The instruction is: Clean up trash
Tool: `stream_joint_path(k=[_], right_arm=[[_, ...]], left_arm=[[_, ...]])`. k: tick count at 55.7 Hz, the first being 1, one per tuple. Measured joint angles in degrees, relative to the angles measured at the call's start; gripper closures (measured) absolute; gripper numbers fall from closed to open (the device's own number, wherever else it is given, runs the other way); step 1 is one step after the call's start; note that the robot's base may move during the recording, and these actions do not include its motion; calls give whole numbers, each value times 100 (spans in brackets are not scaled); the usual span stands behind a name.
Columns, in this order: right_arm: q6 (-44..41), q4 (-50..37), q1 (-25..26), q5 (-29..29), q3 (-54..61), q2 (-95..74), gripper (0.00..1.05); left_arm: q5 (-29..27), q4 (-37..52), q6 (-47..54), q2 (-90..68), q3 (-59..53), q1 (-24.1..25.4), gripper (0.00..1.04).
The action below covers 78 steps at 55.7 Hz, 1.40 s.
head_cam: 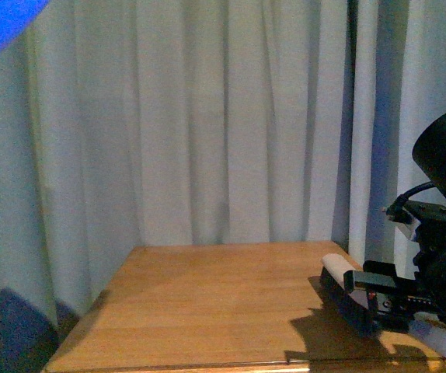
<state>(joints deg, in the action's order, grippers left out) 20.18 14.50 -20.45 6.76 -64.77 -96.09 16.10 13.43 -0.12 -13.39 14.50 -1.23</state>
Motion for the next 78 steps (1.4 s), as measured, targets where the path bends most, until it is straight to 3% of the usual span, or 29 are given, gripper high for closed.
stream_joint_path(k=[11, 15, 30, 44, 51, 64, 78], right_arm=[[-4, 55, -7, -50, -24, -52, 78], [-2, 59, -7, -55, -31, -63, 82], [-107, -214, -13, 7, 66, 85, 83], [-1482, -2286, -505, 1281, 1628, 2299, 83], [-2011, -2865, -732, 1880, 2494, 3580, 83], [-2601, -3088, -844, 2601, 3731, 5613, 83], [-2662, -3021, -505, 2618, 4218, 6631, 83]], left_arm=[[0, -2, 0, 0, 0, 0, 76], [0, 0, 0, 0, 0, 0, 76], [0, 0, -2, 0, 0, 0, 76], [0, -2, 0, 0, 0, 0, 76], [0, 0, 0, 0, 0, 0, 76], [0, -2, -2, 0, 0, 0, 76], [0, 0, -2, 0, 0, 0, 76]])
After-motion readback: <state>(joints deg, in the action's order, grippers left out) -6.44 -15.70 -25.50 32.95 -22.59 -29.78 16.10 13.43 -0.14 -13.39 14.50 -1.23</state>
